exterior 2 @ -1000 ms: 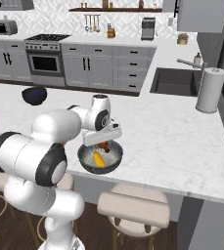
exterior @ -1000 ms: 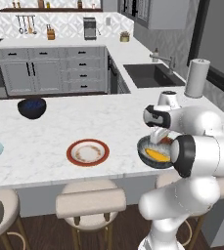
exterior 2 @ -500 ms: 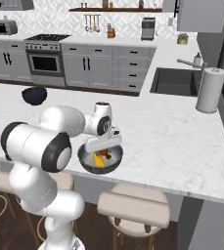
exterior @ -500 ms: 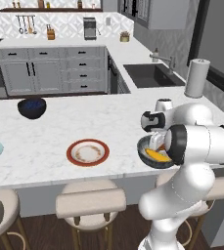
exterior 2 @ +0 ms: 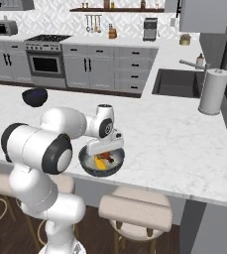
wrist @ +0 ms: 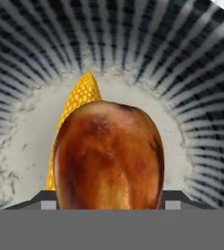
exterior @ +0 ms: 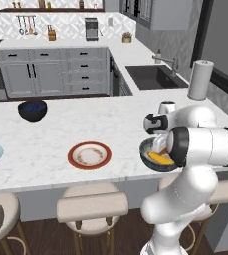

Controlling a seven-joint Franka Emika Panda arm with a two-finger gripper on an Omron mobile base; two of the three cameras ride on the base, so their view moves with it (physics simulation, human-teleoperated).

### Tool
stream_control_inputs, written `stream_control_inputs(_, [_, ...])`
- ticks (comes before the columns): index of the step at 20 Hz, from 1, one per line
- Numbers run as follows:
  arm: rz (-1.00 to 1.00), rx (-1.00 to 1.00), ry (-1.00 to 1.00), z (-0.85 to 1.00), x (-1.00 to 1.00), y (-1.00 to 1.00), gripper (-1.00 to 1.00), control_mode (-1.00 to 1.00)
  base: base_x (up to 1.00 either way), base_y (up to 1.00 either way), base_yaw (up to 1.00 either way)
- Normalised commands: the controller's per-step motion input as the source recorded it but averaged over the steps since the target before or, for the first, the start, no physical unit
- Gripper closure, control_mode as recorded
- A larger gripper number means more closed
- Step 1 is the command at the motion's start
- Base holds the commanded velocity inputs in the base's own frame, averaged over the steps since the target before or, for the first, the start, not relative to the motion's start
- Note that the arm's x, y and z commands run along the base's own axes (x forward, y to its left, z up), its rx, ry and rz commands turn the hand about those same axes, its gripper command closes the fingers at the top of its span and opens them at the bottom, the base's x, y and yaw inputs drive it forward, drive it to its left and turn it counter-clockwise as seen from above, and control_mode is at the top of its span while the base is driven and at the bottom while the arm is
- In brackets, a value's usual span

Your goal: Pick the chicken drumstick and corn from their plates and place them in the bowl. Then put the bowl in the fridge.

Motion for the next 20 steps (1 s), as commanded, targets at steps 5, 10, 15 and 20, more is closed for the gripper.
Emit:
stream_control_inputs(5, [0.00,0.00,-0.19,0.32,-0.40,0.00,-1.00,-1.00,0.00,0.00,0.00])
stream_control_inputs(10, [-0.13,0.01,-0.11,0.42,-0.19,-0.31,-1.00,-1.00,0.00,0.00,0.00])
stream_control_inputs(15, [-0.26,0.01,-0.01,0.22,-0.01,-0.53,-1.00,-1.00,0.00,0.00,0.00])
stream_control_inputs(20, [-0.32,0.01,0.01,0.08,0.01,-0.44,-1.00,-1.00,0.00,0.00,0.00])
